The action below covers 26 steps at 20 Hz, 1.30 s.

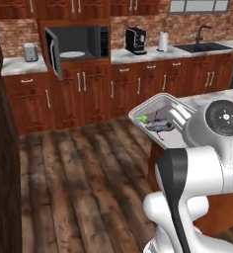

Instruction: Place the tupperware containing the fish and eggplant meal in the microwave. Close the microwave door and press the start button to reheat the meal.

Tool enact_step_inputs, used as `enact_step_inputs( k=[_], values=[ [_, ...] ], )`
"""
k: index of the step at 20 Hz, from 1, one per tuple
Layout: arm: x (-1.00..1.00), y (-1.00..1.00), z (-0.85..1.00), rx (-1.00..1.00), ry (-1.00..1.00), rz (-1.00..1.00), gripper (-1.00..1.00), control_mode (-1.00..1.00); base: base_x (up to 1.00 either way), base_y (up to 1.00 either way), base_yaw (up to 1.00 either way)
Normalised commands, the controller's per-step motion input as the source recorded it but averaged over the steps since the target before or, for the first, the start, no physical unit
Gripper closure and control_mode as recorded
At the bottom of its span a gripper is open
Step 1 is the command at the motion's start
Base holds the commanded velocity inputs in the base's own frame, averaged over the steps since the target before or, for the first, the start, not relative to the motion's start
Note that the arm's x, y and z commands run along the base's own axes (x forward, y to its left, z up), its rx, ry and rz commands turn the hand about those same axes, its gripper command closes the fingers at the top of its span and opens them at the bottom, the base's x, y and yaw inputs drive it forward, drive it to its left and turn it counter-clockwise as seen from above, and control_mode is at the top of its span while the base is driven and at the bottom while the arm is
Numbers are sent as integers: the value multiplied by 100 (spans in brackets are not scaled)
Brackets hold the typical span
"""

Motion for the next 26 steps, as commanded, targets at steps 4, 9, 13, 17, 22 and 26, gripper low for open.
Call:
enact_step_inputs(
  k=[4, 9, 13, 17, 22, 26],
  values=[
    [0, 0, 0, 0, 0, 0, 100, 100, 100, 60, -23],
    [0, 0, 0, 0, 0, 0, 100, 100, 100, 28, -9],
    [0, 0, 0, 0, 0, 0, 100, 100, 100, 16, -2],
    [0, 0, 0, 0, 0, 0, 100, 100, 100, 10, -1],
    [0, 0, 0, 0, 0, 0, 100, 100, 100, 1, 0],
    [0, 0, 0, 0, 0, 0, 100, 100, 100, 0, 0]
  ],
)
